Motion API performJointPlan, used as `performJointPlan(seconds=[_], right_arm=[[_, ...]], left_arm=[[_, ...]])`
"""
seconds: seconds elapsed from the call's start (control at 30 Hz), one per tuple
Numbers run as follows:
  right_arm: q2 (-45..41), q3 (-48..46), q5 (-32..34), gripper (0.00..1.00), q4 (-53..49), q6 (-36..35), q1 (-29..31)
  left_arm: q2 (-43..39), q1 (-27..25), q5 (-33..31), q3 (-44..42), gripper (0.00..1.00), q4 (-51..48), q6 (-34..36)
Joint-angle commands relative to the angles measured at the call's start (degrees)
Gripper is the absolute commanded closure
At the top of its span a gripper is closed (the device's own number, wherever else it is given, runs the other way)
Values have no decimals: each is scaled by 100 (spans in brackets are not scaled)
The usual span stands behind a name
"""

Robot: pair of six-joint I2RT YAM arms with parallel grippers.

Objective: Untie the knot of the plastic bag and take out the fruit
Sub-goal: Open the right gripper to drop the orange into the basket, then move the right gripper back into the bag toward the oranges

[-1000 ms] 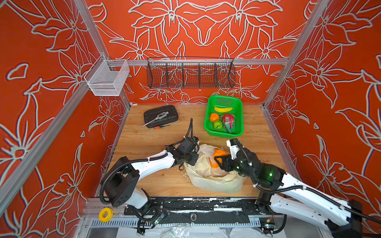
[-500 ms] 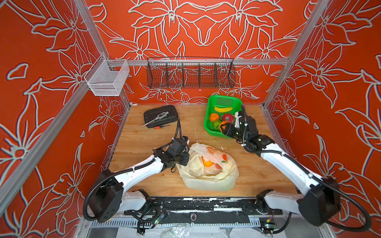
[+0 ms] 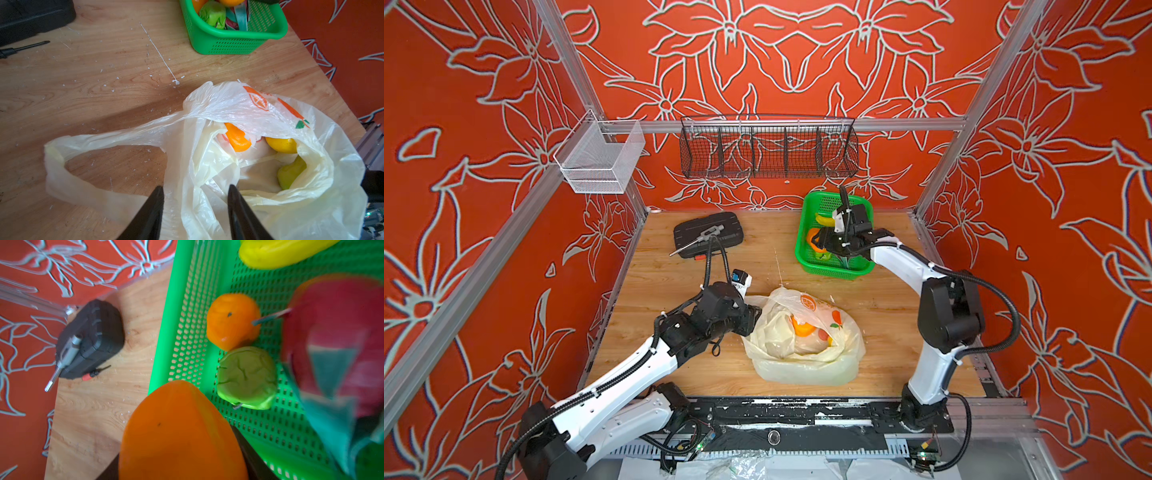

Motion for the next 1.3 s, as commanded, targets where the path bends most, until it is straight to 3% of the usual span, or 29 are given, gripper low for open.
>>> performJointPlan(seconds=[0.0, 0.27, 0.47, 0.67, 0.83, 1.03, 1.27], right_arm=[[430, 410, -352, 59, -560, -440, 14], [1104, 818, -317, 54, -1092, -729, 17], [1113, 858, -166, 28, -1323, -789, 15], [462, 745, 41, 9, -1344, -816, 16], [-468, 464, 104, 8, -1374, -842, 24], [-2194, -801, -47, 10, -1101, -877, 392], [-4140, -2620, 54, 20, -836, -906, 1711]], left_arm=[[-168, 36, 109, 177, 48, -272, 31], [-131, 36, 317, 235, 47, -269, 90], [98, 35, 469, 285, 46, -223, 176], [389, 35, 540, 383, 45, -205, 244], [839, 32, 605, 530, 44, -289, 404], [1241, 18, 681, 600, 44, -348, 520], [1406, -60, 816, 424, 44, -127, 440]])
